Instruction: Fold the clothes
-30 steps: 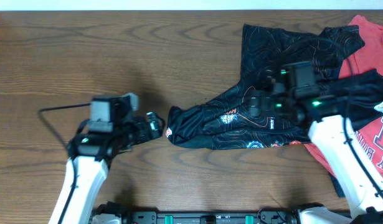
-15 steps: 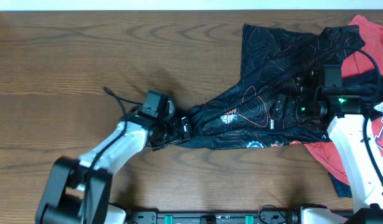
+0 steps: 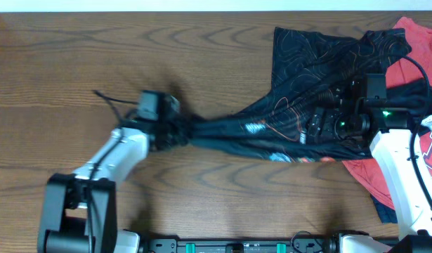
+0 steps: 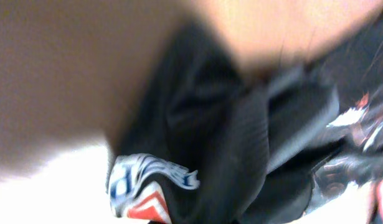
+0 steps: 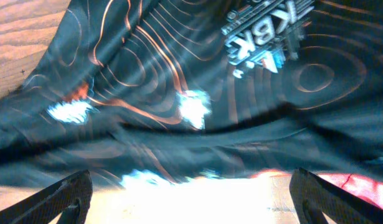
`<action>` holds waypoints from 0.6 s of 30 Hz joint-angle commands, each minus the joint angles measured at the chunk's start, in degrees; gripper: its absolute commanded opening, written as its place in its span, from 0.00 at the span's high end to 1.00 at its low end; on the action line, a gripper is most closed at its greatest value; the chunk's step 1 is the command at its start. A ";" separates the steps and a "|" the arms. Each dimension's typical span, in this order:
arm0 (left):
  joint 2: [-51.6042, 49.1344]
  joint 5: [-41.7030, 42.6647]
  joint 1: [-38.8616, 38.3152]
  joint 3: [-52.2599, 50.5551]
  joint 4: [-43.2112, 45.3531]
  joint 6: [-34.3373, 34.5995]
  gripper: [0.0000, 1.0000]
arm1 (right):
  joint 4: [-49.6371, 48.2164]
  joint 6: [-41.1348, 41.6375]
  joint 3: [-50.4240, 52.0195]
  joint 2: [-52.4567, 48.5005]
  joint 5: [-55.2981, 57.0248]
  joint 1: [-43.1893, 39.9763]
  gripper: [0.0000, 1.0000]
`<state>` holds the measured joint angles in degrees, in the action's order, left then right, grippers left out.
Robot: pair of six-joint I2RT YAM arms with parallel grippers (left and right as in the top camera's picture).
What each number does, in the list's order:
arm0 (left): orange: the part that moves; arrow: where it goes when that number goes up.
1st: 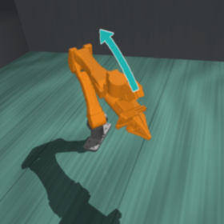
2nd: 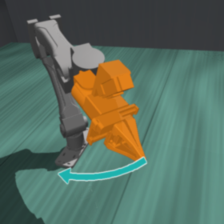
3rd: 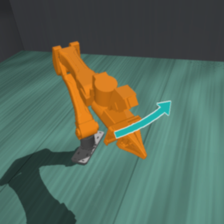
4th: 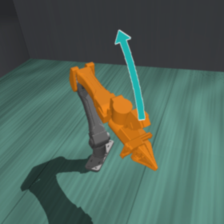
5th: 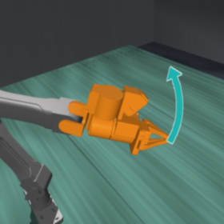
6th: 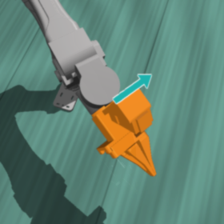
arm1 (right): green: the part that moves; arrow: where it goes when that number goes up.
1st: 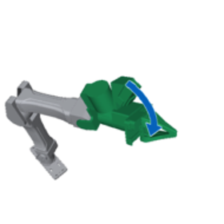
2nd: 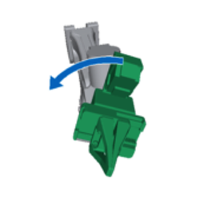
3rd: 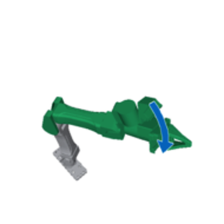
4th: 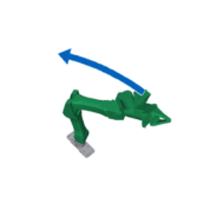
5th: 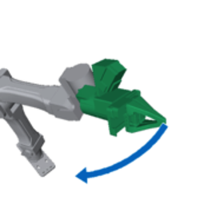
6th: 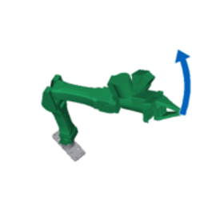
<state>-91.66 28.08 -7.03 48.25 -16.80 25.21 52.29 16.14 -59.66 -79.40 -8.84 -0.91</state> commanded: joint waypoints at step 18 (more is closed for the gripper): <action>1.81 8.81 25.75 19.93 -26.58 -3.41 0.02 | 0.44 -0.35 -0.50 0.66 1.99 -0.59 0.01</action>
<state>-89.80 32.93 22.20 69.69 -40.10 22.50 52.71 16.10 -59.66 -79.40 -7.57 -0.91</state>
